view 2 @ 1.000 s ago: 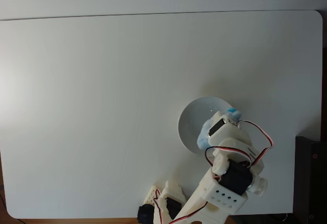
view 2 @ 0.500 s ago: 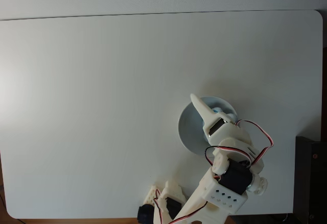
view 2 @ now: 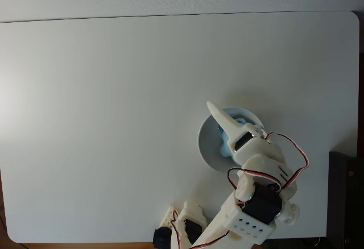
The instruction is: Grasp a skyblue doll and put it into the bowl.
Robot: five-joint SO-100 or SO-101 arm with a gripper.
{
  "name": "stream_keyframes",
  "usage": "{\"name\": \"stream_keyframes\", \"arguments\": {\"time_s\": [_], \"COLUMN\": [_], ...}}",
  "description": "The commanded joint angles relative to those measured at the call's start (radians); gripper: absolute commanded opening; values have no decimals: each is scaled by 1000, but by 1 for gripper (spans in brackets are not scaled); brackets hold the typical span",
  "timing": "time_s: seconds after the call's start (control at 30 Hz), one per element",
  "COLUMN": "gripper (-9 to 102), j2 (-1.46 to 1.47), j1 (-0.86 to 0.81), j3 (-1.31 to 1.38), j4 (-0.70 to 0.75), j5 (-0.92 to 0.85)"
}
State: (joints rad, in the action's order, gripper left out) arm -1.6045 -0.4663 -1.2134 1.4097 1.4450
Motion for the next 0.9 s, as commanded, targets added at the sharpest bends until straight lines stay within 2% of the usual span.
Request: {"name": "stream_keyframes", "arguments": {"time_s": [0.0, 0.13, 0.27, 0.67, 0.87], "gripper": [84, 82, 70, -1, 2], "j2": [-34, -31, 2, 6, -2], "j1": [51, 114, 193, 426, 518], "j3": [114, 212, 293, 336, 337], "j4": [-11, -12, -12, -11, -12], "j5": [-5, -15, -3, -2, -2]}}
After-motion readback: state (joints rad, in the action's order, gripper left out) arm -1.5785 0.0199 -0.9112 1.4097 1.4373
